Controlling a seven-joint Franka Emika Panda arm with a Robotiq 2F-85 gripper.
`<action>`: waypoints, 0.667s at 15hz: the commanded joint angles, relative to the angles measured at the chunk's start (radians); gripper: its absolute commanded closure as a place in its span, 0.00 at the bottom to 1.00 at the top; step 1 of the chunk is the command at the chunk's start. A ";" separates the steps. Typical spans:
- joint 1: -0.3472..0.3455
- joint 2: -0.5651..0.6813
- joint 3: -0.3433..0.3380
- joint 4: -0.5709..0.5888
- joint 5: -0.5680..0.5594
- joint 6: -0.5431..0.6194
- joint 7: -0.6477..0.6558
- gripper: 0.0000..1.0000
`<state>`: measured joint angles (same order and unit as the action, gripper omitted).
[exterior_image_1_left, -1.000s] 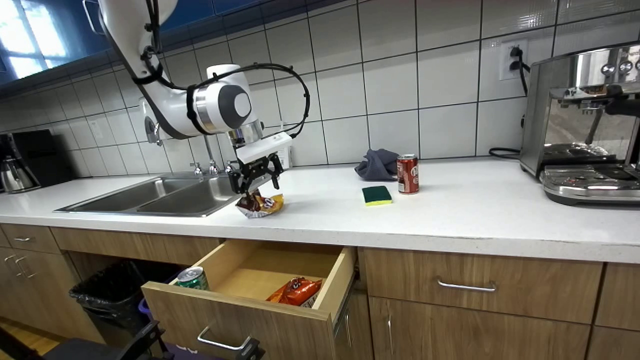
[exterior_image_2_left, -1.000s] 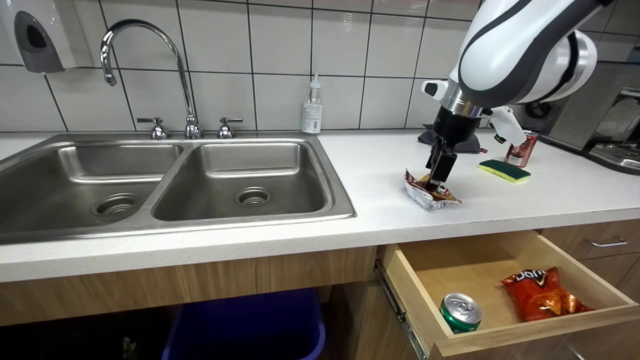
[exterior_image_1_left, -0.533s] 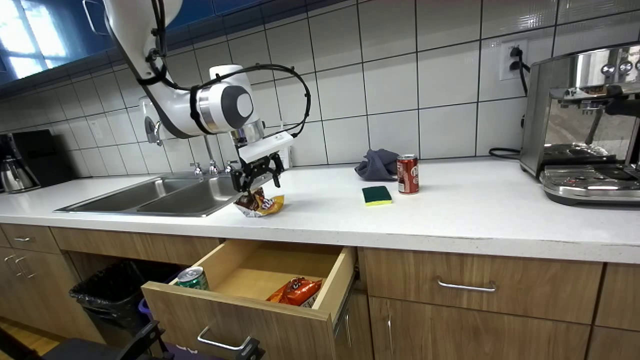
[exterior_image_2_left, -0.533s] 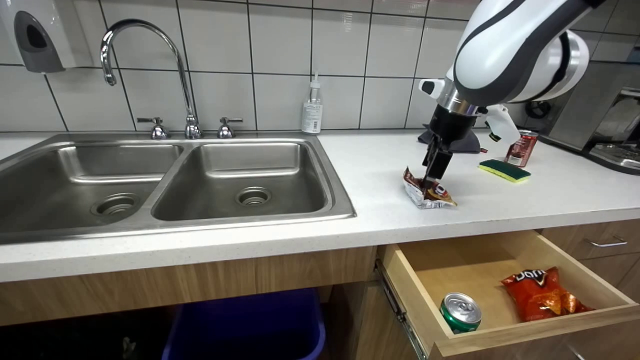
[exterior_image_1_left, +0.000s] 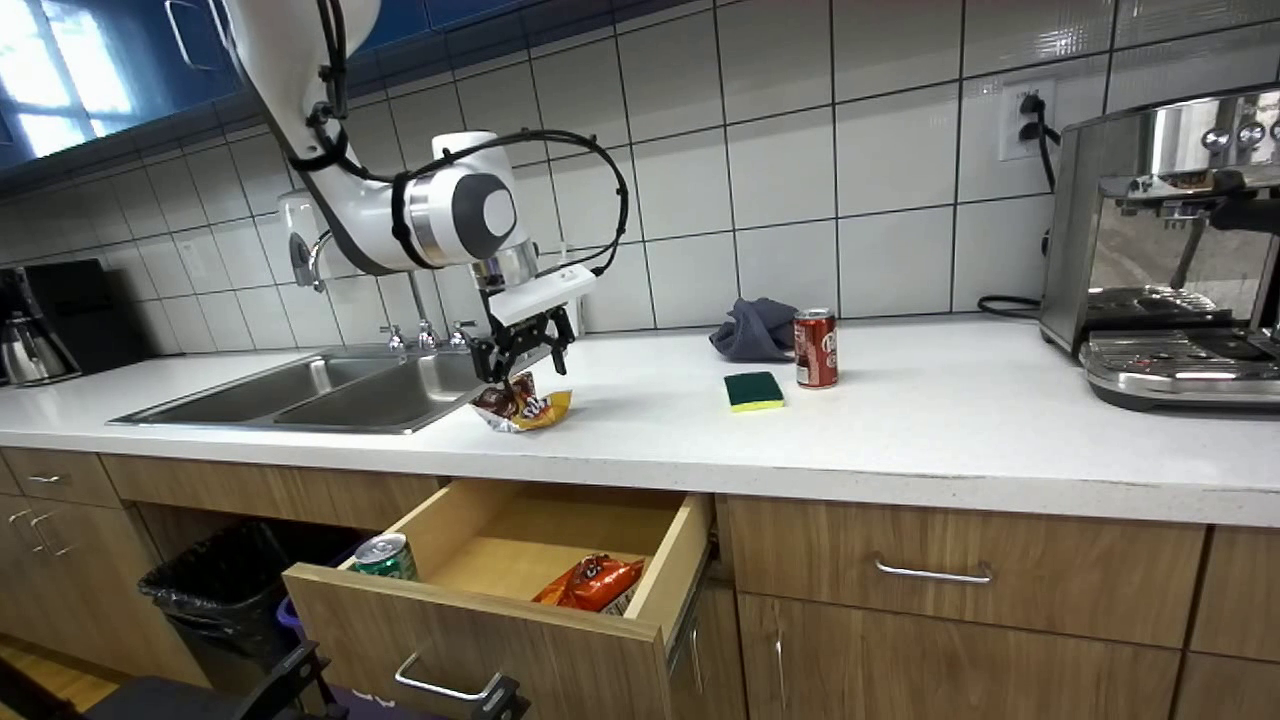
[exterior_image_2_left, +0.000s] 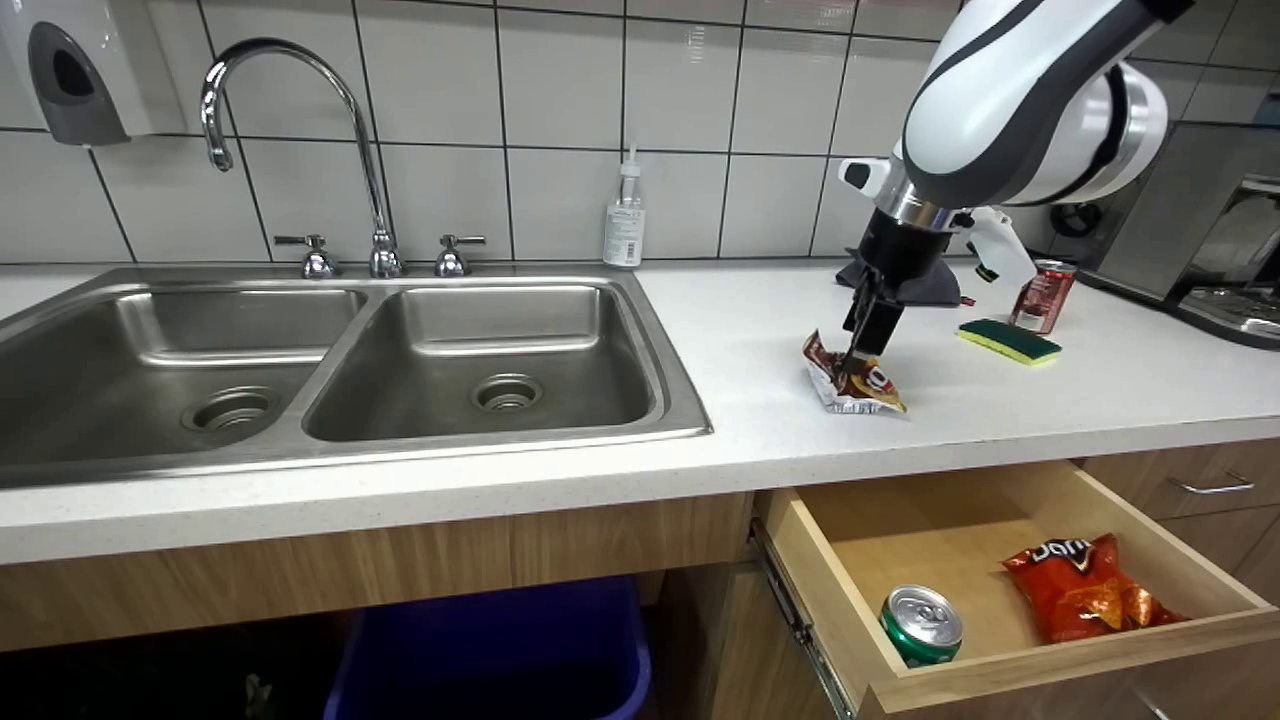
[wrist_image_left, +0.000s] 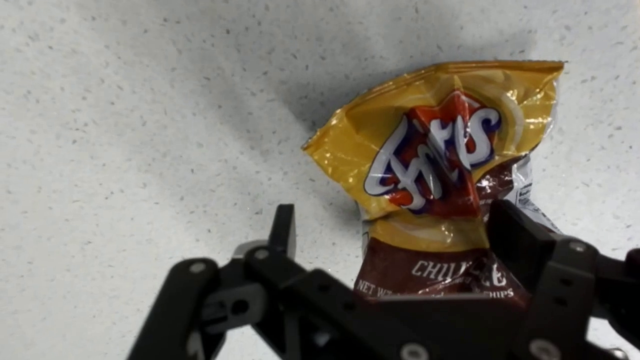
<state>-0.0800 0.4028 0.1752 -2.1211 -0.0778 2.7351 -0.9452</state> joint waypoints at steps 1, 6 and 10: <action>-0.026 0.019 0.025 0.042 0.023 -0.045 -0.053 0.27; -0.021 0.028 0.019 0.053 0.015 -0.045 -0.049 0.65; -0.020 0.026 0.017 0.052 0.013 -0.041 -0.048 0.95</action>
<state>-0.0811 0.4237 0.1754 -2.0954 -0.0777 2.7249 -0.9567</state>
